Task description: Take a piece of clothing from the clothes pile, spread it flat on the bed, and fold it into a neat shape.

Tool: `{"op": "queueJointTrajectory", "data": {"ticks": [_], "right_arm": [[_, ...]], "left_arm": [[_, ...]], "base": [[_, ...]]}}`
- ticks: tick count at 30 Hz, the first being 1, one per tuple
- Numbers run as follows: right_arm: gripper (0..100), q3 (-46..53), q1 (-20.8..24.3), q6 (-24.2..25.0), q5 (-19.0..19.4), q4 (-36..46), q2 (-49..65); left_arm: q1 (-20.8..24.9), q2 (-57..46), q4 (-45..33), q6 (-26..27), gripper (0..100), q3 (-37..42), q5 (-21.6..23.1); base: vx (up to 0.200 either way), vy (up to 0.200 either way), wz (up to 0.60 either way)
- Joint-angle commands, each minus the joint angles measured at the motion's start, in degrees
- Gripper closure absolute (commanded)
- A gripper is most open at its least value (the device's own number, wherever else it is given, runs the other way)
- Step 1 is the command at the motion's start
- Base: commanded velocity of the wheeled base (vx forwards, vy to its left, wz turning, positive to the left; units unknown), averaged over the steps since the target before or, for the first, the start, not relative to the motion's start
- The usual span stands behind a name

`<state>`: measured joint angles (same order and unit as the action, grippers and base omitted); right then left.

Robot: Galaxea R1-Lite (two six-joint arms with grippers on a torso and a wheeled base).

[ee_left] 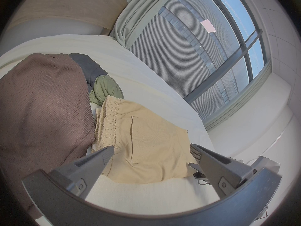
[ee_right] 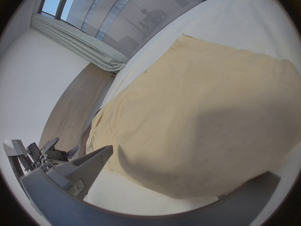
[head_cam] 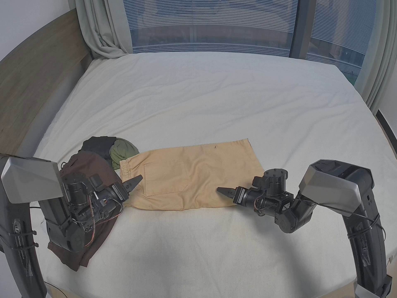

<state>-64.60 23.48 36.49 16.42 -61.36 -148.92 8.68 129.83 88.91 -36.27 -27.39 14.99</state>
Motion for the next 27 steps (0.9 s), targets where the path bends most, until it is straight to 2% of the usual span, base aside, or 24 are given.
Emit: {"op": "queueJointTrajectory", "data": {"ticks": [1,5,6,11,15,17,19,22,27], "right_arm": [[0,-1.1,0.1,0.6,-0.7,-0.3,-1.7],[0,-1.3,0.1,1.0,-1.0,-0.3,-1.8],[100,-1.2,0.1,1.0,-1.0,-0.3,-1.8],[100,-0.4,0.1,1.0,-1.0,-0.4,-1.7],[100,1.6,0.1,1.0,-1.0,-1.0,-0.7],[100,2.3,0.1,1.0,-1.0,-1.4,-0.1],[100,5.6,0.1,0.8,-1.0,-3.6,2.0],[100,7.9,0.1,0.6,-1.0,-4.6,3.5],[100,17.0,-0.5,0.2,-1.0,-6.3,9.7]], "left_arm": [[0.1,0.3,0.0,0.1,0,0.0,-0.1],[0.1,0.4,0.0,0.1,0,0.0,-0.1],[0.1,0.5,0.0,0.1,0,0.0,-0.1],[-0.2,1.0,0.0,0.9,0,0.1,-0.1],[-0.7,2.9,0.0,6.1,0,0.4,-0.8],[-0.9,3.4,0.0,7.0,0,0.4,-1.1],[-1.2,3.9,0.0,8.7,0,0.6,-1.7],[-1.2,3.9,0.0,8.8,0,0.8,-1.7],[-0.9,3.9,0.0,8.8,0,1.3,-1.7]], "base": [[0.000,0.000,0.00],[0.000,0.000,0.00],[0.000,0.000,0.00],[0.000,0.000,0.00],[0.000,0.000,0.00],[0.000,0.000,0.00],[0.000,0.000,0.00],[0.000,0.000,0.00],[0.000,0.000,0.00]]}}
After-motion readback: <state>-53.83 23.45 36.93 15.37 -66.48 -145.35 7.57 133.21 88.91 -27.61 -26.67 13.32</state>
